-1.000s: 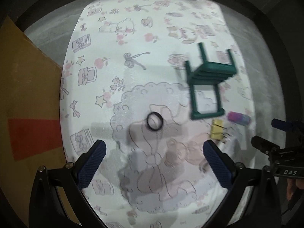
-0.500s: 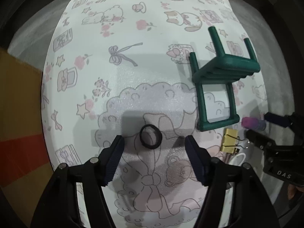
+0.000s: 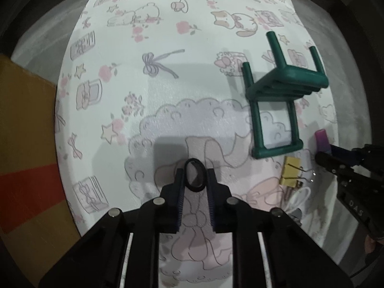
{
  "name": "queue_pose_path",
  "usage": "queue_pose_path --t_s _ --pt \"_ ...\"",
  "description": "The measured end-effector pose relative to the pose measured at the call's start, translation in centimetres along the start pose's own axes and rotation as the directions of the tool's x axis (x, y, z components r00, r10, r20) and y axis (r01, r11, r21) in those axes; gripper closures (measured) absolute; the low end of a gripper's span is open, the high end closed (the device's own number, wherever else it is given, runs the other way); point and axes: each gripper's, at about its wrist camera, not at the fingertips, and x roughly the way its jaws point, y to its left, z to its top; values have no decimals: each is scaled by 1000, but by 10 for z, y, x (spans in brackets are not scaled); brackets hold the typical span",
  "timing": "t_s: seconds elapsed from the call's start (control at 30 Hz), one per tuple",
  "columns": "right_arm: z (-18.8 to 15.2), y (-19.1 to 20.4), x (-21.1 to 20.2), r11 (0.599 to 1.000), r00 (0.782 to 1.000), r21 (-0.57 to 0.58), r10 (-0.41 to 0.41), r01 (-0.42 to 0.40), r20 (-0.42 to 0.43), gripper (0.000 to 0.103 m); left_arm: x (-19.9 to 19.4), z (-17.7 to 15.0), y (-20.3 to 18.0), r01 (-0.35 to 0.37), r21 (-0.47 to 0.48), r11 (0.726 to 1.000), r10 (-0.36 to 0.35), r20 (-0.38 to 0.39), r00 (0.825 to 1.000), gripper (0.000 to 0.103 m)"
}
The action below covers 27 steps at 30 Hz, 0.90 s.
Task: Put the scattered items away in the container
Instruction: 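Grasp the purple-capped bottle with the right tool while the left tool grasps the black hair tie, then lift the bottle and hair tie and carry both over the box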
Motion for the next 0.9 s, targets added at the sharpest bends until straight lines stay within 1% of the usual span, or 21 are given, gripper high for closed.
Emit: queue_pose_path --t_s 0.17,0.33,0.5,0.57,0.67,0.7,0.73,0.8,0.9 --pt "-11 2 -11 999 999 22 33 -33 9 84 -11 -12 0 20 2 1000 -20 9 1000 85" --pt "-19 9 -26 999 999 24 26 -26 22 84 -40 -27 -1 41 0 999 -41 50 998 85" --pt "-33 22 -64 998 998 56 25 -28 50 84 -92 -52 -1 58 -16 998 -57 104 993 85" --pt "-42 30 -86 997 997 69 29 -34 70 84 -113 -58 0 58 -25 998 -55 121 991 85" --pt "-55 43 -122 995 994 91 41 -50 101 84 -151 -76 7 65 -47 997 -57 158 986 85" --pt "-51 42 -124 994 993 91 43 -53 108 84 -164 -81 9 74 -54 996 -64 170 983 85" --pt "-55 44 -131 994 992 92 50 -62 119 84 -176 -86 9 85 -59 995 -73 181 981 85" --pt "-61 47 -151 992 988 97 69 -83 141 84 -200 -95 7 80 -56 995 -67 207 976 85" --pt "-83 57 -191 990 981 99 84 -102 177 84 -229 -111 8 49 -57 997 -35 230 973 85"
